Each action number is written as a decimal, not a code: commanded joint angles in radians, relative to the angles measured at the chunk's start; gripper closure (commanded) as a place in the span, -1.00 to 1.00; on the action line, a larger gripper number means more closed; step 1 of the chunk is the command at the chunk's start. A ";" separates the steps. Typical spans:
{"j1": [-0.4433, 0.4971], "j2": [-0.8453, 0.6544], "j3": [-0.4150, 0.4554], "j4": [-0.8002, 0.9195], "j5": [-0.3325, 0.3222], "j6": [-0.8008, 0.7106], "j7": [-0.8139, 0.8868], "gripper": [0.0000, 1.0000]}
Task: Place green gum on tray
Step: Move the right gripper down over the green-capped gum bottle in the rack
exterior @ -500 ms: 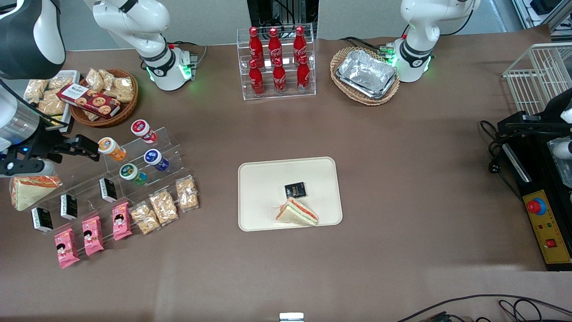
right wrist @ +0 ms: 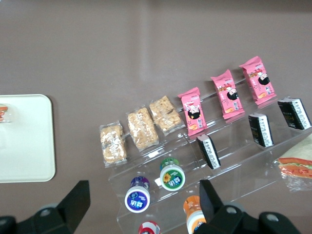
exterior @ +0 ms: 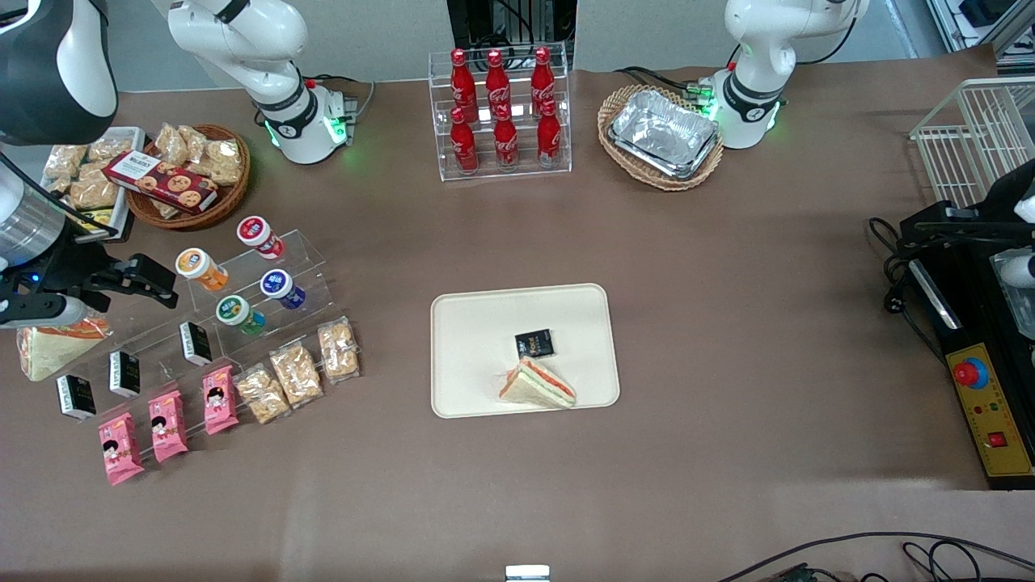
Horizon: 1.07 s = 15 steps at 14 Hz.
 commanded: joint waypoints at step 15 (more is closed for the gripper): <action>-0.067 -0.287 -0.043 -0.433 0.097 0.081 -0.246 -1.00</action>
